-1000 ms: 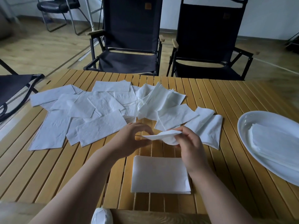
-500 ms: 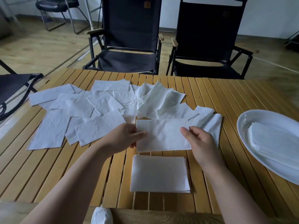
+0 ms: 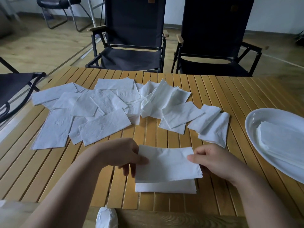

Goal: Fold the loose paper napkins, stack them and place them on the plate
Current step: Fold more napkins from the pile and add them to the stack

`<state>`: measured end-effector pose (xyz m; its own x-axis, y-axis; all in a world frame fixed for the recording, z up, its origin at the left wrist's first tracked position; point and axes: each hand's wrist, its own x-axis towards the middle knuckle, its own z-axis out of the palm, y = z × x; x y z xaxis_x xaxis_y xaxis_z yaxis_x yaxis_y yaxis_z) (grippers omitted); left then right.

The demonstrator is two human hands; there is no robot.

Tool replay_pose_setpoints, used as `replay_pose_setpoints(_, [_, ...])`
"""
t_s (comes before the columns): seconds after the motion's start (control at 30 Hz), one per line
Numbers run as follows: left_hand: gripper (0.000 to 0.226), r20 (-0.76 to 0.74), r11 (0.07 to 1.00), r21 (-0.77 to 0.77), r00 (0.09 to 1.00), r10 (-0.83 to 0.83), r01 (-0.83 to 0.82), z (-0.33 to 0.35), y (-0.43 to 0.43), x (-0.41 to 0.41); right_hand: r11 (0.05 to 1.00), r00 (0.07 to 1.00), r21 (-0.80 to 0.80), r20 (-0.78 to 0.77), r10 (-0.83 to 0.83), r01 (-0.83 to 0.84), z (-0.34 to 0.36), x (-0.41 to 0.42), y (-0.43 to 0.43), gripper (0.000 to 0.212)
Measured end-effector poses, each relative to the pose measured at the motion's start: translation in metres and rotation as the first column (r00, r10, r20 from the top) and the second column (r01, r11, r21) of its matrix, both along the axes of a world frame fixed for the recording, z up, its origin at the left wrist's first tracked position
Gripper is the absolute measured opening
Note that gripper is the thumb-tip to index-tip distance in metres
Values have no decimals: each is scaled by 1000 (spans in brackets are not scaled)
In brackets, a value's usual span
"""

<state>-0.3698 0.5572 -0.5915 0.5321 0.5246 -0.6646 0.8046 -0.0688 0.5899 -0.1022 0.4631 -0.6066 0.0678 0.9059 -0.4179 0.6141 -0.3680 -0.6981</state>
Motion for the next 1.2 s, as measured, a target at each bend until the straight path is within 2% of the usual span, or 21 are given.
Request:
replay_pose_setpoints(0.13, [23,-111,999,-40,993,-31,27,-11,0,11,990,995,-127,69,70,-61,-5,-3,1,43])
replay_pose_setpoints(0.3, [36,-260,995,-92,965,22,-48,-21,0,21,981,985,-189,152,76,-46,-4,-10,-1,38])
replay_pose_setpoints(0.47, [56,-513,991,-121,858,-20,-49,-32,-1,35,974,970,-227,232,67,-13,-6,-14,0,38])
replay_pose_setpoints(0.63, [56,-532,974,-199,846,-13,-110,-29,-2,40,971,942,-237,326,77,3,-3,-18,2,36])
replay_pose_setpoints(0.7, [55,-505,993,-112,862,-35,-25,-27,0,37,978,943,-208,326,69,0,0,-18,2,37])
replay_pose_setpoints(0.77, [48,-402,988,140,916,-8,71,-24,2,32,996,963,-80,268,-18,41,0,-17,6,36])
replay_pose_setpoints(0.83, [39,-216,901,435,972,96,8,-21,3,29,984,969,124,195,-151,128,-2,-17,14,24])
replay_pose_setpoints(0.9, [28,-18,790,605,991,134,-96,-24,4,33,941,957,287,172,-236,180,-8,-17,22,9])
replay_pose_setpoints(0.97, [37,53,735,673,996,66,-84,-37,10,38,927,950,340,205,-236,156,-16,-21,29,23])
replay_pose_setpoints(1.03, [48,24,719,695,1000,-15,-6,-49,17,44,930,949,351,241,-204,111,-24,-24,34,38])
replay_pose_setpoints(1.2, [52,-45,700,708,995,-91,97,-70,24,54,943,938,333,323,-124,10,-36,-31,37,48])
